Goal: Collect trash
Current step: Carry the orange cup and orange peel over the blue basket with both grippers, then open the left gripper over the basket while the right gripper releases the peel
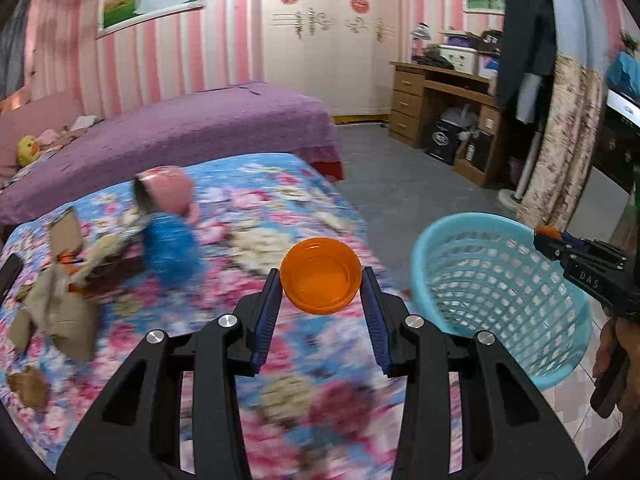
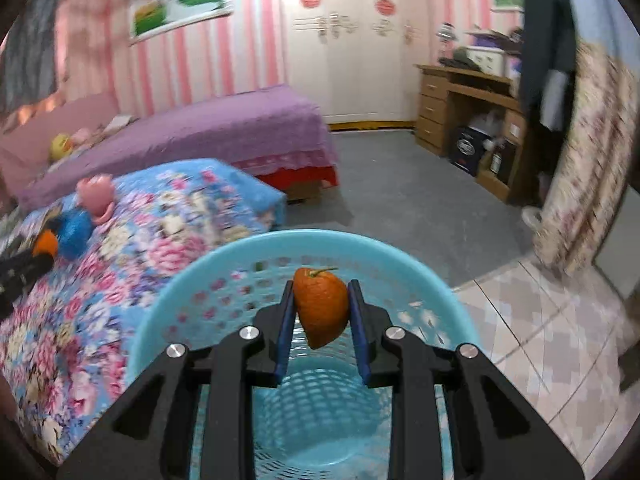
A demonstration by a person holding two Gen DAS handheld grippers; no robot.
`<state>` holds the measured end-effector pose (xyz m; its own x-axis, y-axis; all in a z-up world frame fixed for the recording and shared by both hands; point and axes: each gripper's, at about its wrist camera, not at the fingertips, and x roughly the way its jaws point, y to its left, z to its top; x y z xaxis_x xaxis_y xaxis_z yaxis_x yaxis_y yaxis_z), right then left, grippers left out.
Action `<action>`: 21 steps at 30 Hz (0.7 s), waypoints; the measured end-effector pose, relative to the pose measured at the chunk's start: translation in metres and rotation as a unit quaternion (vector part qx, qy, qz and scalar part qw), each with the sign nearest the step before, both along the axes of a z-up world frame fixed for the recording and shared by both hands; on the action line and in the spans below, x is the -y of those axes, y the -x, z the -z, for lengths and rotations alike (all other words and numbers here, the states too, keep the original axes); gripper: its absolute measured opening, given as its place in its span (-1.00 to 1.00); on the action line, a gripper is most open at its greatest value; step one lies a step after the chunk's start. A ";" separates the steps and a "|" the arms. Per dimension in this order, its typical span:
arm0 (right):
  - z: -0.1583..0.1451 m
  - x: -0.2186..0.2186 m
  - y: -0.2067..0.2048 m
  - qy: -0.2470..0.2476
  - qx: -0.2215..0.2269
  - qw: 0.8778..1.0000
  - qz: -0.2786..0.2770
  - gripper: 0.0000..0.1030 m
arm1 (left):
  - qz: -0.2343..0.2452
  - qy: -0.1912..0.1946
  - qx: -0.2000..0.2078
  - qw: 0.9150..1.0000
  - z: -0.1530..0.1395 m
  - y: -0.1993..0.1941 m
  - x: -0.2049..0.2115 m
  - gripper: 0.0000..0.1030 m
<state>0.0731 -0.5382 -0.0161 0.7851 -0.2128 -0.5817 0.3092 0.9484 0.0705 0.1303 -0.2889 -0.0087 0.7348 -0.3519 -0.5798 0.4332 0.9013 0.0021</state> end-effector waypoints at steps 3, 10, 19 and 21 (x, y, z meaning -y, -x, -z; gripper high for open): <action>0.001 0.008 0.005 0.005 0.000 1.000 0.012 -0.49 | 0.025 0.002 -0.009 1.000 0.006 0.001 0.036 -0.24; 0.002 0.018 0.013 0.002 0.012 0.999 0.034 -0.49 | 0.057 -0.013 -0.040 0.998 0.024 -0.001 0.093 -0.24; 0.007 0.024 0.014 -0.012 0.015 0.999 0.044 -0.49 | 0.052 -0.016 -0.037 0.998 0.028 -0.005 0.102 0.63; 0.008 0.023 0.014 -0.012 0.014 0.999 0.044 -0.49 | 0.043 -0.021 -0.030 0.998 0.025 -0.008 0.093 0.73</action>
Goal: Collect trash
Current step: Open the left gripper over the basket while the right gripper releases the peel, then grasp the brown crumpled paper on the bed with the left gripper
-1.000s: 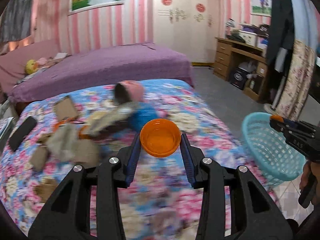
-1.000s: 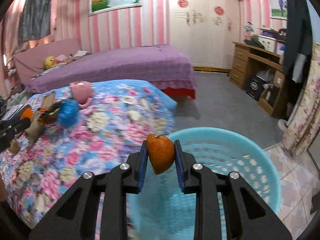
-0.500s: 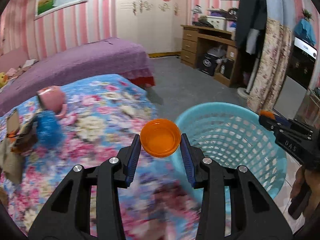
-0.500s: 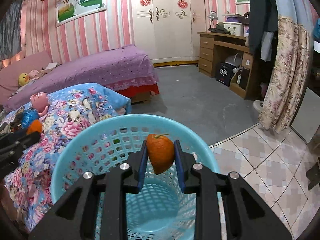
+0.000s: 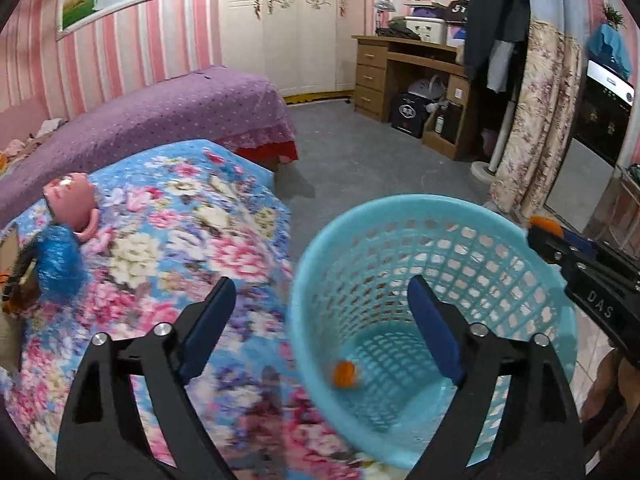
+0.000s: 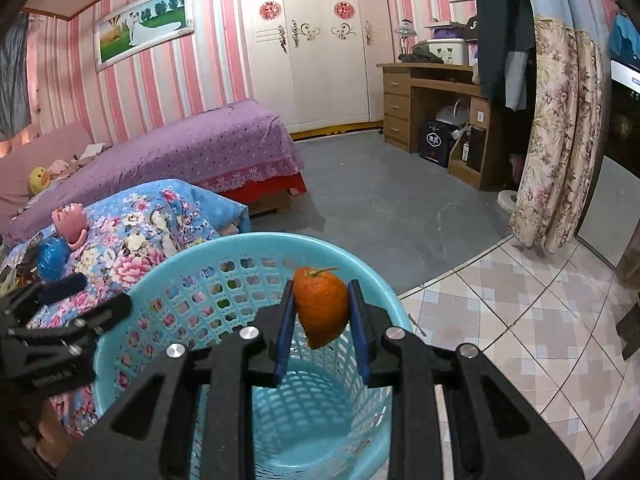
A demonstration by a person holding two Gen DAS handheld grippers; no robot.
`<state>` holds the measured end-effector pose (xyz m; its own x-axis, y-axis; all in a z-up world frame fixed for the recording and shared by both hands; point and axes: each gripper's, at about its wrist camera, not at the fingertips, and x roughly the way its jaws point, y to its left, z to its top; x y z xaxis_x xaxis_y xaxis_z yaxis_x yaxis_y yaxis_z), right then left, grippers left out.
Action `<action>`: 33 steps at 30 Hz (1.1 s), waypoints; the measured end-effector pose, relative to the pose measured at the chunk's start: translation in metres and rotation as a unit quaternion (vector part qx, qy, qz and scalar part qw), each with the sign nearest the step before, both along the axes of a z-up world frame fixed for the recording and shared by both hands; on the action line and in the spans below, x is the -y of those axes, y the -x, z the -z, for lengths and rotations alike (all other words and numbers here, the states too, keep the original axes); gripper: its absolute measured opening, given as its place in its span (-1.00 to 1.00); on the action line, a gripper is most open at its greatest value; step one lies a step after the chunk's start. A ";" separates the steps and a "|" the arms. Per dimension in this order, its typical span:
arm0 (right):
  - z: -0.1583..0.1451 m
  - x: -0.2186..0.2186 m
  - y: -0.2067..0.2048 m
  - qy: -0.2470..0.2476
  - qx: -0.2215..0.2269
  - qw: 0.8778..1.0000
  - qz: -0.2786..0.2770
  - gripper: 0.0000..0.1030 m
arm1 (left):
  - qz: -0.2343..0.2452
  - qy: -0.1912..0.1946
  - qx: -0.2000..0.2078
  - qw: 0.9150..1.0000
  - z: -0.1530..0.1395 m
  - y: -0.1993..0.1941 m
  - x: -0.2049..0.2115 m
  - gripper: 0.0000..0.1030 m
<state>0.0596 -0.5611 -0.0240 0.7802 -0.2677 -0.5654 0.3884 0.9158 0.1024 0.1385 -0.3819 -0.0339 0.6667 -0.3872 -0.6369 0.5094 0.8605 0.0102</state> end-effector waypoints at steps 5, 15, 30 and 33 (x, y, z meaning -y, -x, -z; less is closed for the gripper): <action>0.003 -0.003 -0.003 0.004 -0.006 1.000 -0.001 -0.49 | -0.030 -0.003 0.027 0.999 -0.008 -0.005 -0.030 0.90; -0.002 -0.014 -0.005 0.028 0.011 0.999 0.032 0.56 | -0.076 0.005 0.036 0.996 -0.021 -0.016 -0.077 0.90; -0.033 -0.066 -0.025 0.034 0.042 0.998 0.039 0.92 | -0.131 0.011 0.059 0.990 -0.047 -0.014 -0.164 0.90; -0.038 -0.090 -0.030 0.043 0.043 0.998 0.024 0.92 | -0.145 0.011 0.061 0.987 -0.054 -0.014 -0.190 0.90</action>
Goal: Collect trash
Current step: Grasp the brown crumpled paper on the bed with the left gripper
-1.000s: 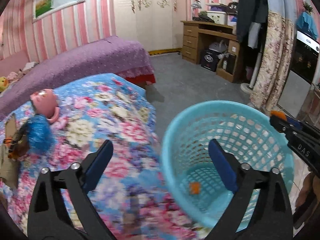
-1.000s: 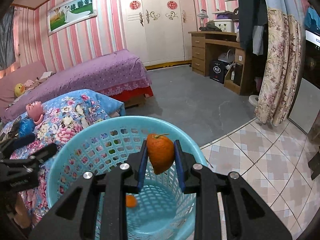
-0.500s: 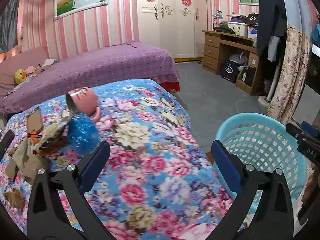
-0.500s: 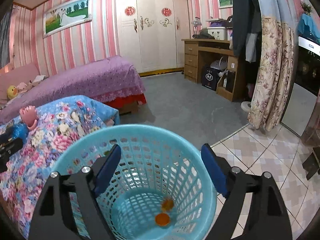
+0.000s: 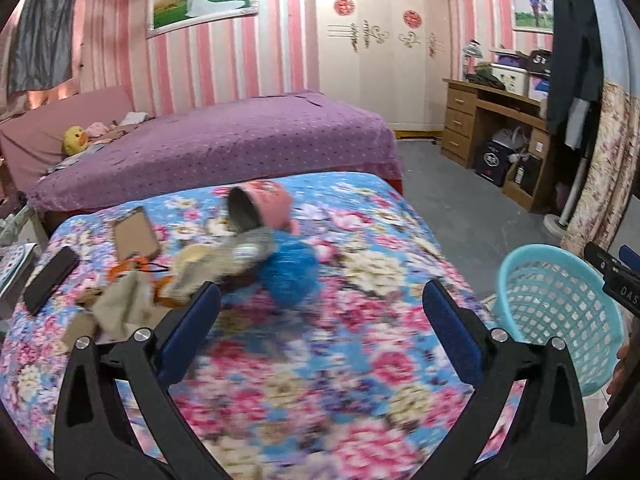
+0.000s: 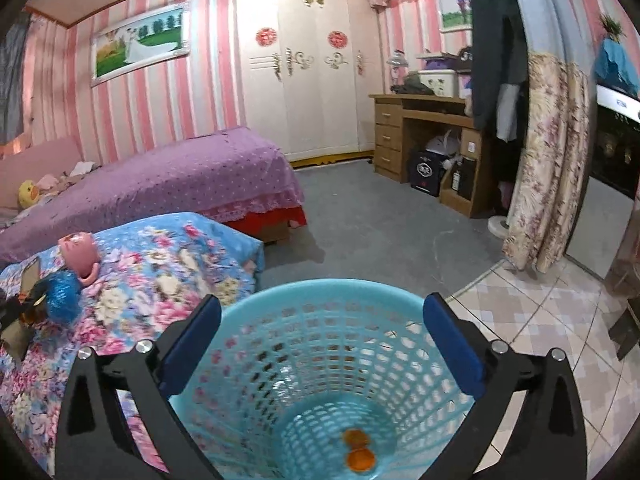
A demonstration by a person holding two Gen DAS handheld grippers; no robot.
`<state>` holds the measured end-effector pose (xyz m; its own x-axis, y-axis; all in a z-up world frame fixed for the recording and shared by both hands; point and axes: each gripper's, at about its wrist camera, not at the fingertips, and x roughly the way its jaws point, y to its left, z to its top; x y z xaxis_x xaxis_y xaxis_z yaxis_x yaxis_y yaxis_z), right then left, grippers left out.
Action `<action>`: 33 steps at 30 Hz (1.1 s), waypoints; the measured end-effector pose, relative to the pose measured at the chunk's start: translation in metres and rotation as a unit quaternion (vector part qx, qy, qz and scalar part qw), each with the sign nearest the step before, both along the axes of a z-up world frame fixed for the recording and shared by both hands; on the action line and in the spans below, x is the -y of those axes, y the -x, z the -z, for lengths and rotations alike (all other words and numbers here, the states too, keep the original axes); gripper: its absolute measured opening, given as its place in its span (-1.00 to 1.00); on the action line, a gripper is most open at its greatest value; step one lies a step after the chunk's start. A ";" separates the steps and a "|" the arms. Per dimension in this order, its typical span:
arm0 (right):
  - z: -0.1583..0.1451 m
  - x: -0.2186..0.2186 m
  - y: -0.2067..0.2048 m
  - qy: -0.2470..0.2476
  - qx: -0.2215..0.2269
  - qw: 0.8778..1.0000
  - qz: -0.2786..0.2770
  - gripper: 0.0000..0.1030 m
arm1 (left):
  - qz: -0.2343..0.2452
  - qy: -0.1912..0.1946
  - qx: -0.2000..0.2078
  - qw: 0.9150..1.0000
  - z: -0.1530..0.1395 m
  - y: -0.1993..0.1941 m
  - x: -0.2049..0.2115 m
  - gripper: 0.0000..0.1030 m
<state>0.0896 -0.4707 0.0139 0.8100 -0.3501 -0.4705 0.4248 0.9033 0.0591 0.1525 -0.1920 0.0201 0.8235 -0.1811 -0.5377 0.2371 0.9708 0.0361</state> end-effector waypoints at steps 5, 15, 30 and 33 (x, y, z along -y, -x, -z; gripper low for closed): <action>-0.004 -0.038 -0.004 0.004 0.003 1.000 -0.025 0.92 | -0.027 -0.009 0.009 1.000 -0.007 0.005 -0.050 0.90; 0.000 -0.099 -0.016 -0.028 0.004 0.998 -0.052 0.92 | -0.073 -0.022 -0.011 0.997 0.009 0.010 -0.138 0.90; 0.016 -0.160 -0.040 0.005 -0.031 0.995 -0.091 0.92 | -0.097 -0.035 -0.104 0.989 0.075 0.004 -0.198 0.89; 0.018 -0.165 -0.048 -0.005 -0.031 0.995 -0.092 0.92 | -0.085 -0.017 -0.126 0.988 0.081 0.000 -0.203 0.54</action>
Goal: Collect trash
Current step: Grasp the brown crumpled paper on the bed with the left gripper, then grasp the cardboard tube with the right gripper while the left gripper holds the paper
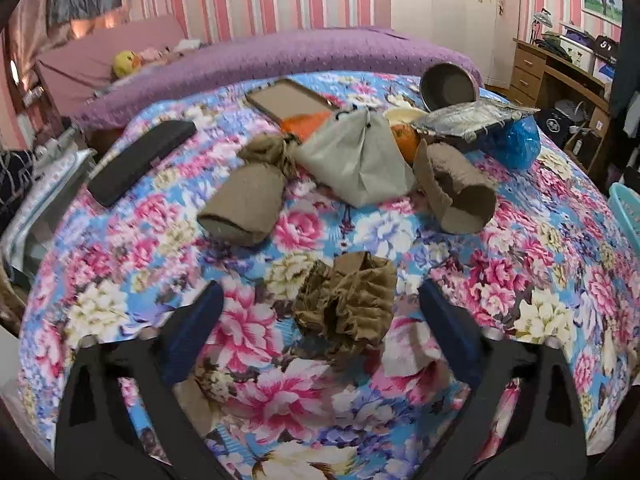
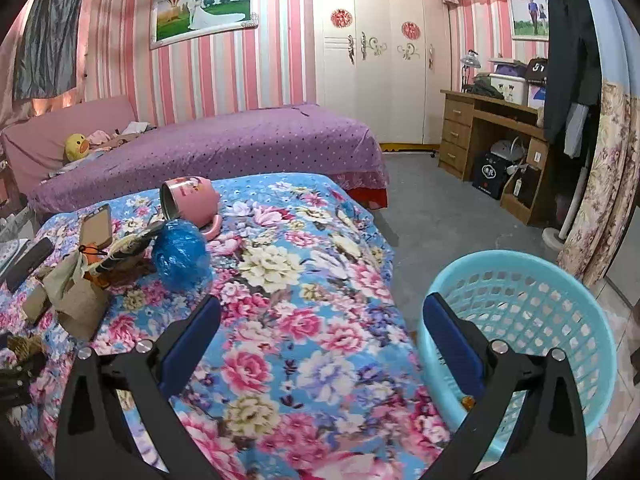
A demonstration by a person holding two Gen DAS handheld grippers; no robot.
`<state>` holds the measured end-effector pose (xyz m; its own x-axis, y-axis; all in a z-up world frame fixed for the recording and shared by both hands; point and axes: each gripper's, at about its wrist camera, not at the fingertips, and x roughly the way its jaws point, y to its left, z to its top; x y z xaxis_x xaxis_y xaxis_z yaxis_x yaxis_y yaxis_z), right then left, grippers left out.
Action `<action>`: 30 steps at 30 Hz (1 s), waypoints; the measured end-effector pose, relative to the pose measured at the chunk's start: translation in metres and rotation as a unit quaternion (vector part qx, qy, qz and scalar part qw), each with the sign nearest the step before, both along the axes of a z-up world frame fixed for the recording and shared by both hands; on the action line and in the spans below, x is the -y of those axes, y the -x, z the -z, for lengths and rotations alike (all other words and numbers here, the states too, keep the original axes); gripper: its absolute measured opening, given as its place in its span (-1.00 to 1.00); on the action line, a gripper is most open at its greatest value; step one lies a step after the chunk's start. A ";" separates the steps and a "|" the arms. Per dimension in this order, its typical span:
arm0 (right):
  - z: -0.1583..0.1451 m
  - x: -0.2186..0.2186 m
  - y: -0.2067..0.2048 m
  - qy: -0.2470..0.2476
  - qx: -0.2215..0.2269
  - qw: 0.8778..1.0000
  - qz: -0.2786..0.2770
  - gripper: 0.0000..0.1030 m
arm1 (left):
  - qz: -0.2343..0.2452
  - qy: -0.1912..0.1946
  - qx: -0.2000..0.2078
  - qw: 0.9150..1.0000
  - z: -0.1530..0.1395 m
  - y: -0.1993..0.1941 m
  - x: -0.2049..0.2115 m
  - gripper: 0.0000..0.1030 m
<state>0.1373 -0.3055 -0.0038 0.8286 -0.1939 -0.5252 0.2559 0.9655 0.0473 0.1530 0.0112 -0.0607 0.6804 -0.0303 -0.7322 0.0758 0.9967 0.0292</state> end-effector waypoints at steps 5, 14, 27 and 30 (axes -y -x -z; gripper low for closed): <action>0.003 -0.020 -0.010 -0.003 -0.006 1.000 -0.014 0.92 | 0.025 0.011 -0.012 1.000 0.001 0.000 0.004 -0.14; 0.008 -0.079 -0.022 -0.002 -0.015 0.997 -0.076 0.92 | 0.026 -0.021 0.035 0.999 -0.026 0.000 -0.004 -0.14; 0.016 -0.167 -0.041 0.008 -0.034 0.986 -0.165 0.91 | -0.072 -0.014 0.056 0.996 -0.039 -0.017 -0.080 -0.14; 0.018 -0.182 -0.046 0.016 -0.040 0.983 -0.178 0.91 | -0.093 -0.012 0.057 0.994 -0.038 -0.021 -0.096 -0.14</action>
<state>0.1832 -0.1238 -0.0218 0.8034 0.0829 -0.5896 -0.0959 0.9953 0.0093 0.1737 0.1075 -0.0224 0.7517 0.1200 -0.6484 -0.1148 0.9921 0.0506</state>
